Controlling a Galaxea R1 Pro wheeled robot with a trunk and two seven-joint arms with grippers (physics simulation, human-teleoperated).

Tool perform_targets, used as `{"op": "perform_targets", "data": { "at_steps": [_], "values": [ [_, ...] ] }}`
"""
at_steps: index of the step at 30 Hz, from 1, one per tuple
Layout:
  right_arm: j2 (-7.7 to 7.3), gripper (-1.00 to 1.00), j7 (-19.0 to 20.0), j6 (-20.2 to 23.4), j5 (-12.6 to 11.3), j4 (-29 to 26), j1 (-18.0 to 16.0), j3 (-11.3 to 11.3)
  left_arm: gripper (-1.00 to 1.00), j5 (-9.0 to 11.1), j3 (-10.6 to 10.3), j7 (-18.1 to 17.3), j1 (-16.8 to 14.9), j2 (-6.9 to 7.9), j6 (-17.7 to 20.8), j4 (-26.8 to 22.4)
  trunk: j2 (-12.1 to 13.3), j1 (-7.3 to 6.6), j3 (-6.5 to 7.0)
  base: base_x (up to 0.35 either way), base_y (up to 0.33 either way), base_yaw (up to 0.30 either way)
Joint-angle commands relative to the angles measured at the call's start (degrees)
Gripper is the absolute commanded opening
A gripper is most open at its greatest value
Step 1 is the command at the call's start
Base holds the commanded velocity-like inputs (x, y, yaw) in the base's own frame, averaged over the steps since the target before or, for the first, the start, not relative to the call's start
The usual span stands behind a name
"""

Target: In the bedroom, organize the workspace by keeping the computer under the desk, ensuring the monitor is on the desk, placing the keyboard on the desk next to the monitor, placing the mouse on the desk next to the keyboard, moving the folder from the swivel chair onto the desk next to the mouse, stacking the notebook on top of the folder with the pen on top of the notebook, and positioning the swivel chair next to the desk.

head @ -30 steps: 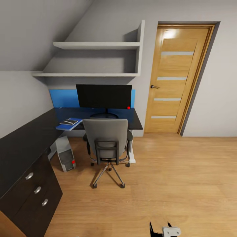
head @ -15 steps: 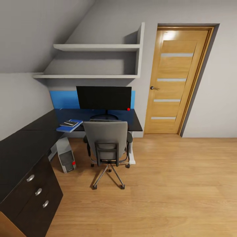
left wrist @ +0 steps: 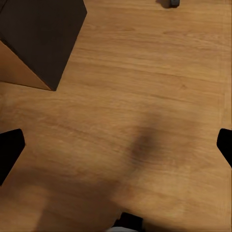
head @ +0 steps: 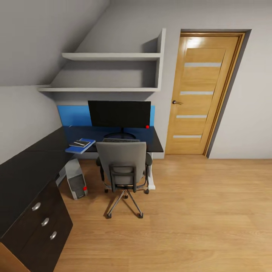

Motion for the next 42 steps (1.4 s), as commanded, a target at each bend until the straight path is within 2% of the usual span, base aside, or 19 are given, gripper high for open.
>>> {"op": "perform_targets", "data": {
  "at_steps": [1, 6, 13, 42],
  "values": [
    [0.01, 1.00, -0.6, 0.7, 0.2, 0.1, 0.0, 0.5, 1.00, 0.2, -0.5, 0.4, 0.0, 0.26, -0.1, 0.0, 0.4, -0.23, 0.12, 0.000, 0.000, 0.000],
    [-0.02, 1.00, -0.6, 1.9, 0.2, 0.1, 0.0, 0.5, 1.00, 0.2, -0.5, 0.4, 0.1, 1.13, 0.0, 0.0, 0.4, -0.23, 0.12, 0.000, 0.000, 0.000],
    [0.00, 1.00, -0.5, 2.2, 0.2, 0.1, -0.1, 0.5, 1.00, 0.3, -0.5, 0.2, 0.1, 1.36, 0.4, 0.0, 0.4, -0.23, 0.12, 0.000, 0.000, 0.000],
    [0.02, 1.00, -0.6, 2.3, 0.2, 0.1, -0.1, 0.5, 1.00, 0.2, -0.5, 0.2, 0.1, 1.30, 0.6, -0.1, 0.4, -0.23, 0.12, 0.000, 0.000, 0.000]
  ]
}}
